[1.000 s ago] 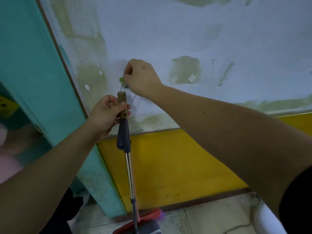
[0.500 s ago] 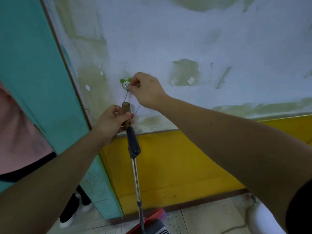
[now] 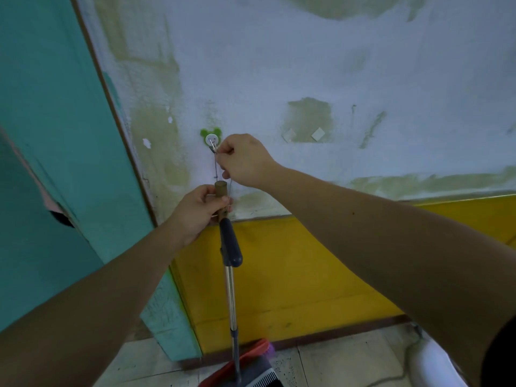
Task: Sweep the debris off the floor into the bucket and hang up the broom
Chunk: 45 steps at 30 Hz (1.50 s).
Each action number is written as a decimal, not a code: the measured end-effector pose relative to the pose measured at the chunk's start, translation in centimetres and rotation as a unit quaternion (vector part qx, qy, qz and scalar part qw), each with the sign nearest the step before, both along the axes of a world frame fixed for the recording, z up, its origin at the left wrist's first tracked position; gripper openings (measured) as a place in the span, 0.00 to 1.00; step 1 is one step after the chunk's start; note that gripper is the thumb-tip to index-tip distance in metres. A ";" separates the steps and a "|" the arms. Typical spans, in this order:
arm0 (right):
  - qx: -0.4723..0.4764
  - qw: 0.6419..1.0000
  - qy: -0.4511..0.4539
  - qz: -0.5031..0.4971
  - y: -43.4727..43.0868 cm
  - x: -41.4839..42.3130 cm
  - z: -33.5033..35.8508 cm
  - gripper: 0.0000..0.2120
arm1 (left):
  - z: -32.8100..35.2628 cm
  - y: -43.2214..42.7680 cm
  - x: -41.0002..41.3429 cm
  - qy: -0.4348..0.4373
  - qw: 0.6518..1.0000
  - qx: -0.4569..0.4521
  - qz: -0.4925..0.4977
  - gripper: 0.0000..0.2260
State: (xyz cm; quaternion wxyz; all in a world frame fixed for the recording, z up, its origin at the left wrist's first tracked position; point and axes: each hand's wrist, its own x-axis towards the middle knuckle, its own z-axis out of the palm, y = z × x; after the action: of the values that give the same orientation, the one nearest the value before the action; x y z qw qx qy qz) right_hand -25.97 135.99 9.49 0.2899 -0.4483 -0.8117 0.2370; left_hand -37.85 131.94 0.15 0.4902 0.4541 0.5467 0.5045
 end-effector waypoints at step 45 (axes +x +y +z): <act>-0.103 0.991 0.039 -0.079 -2.4 -0.6 -3.6 0.14 | 0.0 -2.6 -1.8 0.159 0.987 -0.009 -0.032 0.12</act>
State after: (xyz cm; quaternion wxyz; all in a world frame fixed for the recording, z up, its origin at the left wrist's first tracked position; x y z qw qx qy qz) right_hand -26.60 133.56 5.92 0.2915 -0.5285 -0.7335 0.3127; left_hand -39.61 129.38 0.16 0.4166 0.5415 0.6077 0.4049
